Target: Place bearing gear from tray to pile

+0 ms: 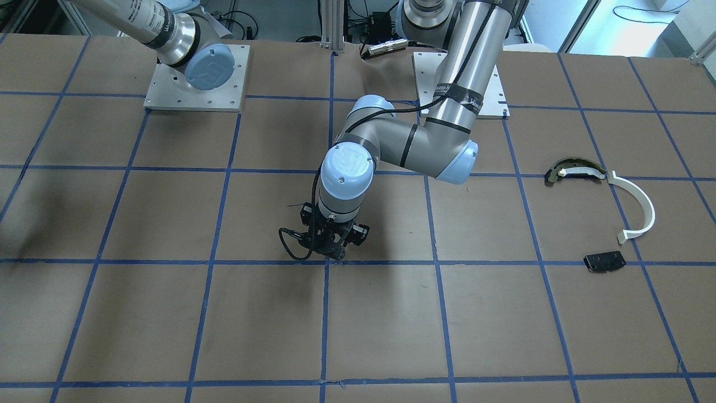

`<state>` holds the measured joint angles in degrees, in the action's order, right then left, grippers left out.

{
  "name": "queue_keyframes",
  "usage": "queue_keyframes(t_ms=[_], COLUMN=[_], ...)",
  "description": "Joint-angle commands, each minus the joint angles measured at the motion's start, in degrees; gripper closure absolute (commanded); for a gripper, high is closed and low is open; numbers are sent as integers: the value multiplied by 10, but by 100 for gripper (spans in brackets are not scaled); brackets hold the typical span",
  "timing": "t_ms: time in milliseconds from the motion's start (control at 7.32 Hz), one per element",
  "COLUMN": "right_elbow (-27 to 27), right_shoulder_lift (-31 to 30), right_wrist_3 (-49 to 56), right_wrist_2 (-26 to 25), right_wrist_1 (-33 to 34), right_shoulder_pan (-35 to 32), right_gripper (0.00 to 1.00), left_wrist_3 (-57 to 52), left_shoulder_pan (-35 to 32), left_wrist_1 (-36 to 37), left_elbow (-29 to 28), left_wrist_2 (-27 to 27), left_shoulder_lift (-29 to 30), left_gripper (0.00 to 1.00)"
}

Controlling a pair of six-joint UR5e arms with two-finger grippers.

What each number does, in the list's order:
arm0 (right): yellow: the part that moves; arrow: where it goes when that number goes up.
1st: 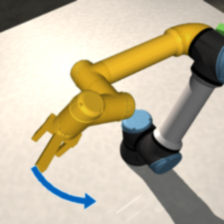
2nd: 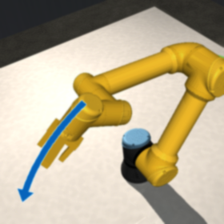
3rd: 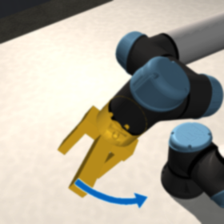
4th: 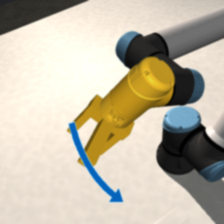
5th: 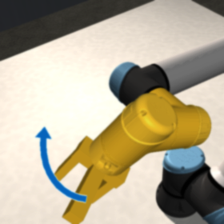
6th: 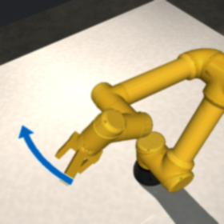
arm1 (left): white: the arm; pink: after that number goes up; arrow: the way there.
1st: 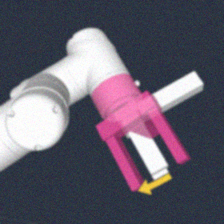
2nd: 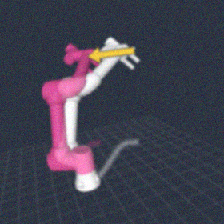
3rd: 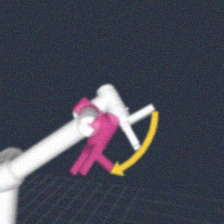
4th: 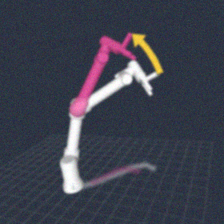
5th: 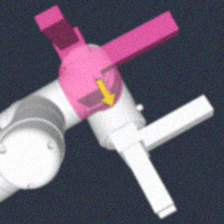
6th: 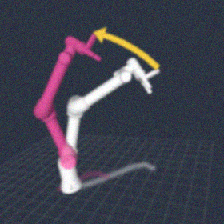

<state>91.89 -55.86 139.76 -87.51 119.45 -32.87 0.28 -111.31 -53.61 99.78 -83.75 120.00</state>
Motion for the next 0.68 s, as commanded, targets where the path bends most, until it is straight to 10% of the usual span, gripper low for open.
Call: queue_keyframes(t_ms=[0,410,546], right_elbow=[0,0,0], right_shoulder_lift=[0,0,0], right_wrist_3=[9,10,10], right_wrist_2=[-11,-14,-15], right_wrist_1=[4,4,4], right_shoulder_pan=[0,0,0], right_gripper=[19,41,54], left_wrist_3=[0,0,-7], left_shoulder_pan=[-1,-2,-2], left_wrist_1=[-1,-2,-2], left_elbow=[0,1,1], left_wrist_2=[0,0,-1], left_shoulder_lift=[1,9,9], left_gripper=[34,47,76])
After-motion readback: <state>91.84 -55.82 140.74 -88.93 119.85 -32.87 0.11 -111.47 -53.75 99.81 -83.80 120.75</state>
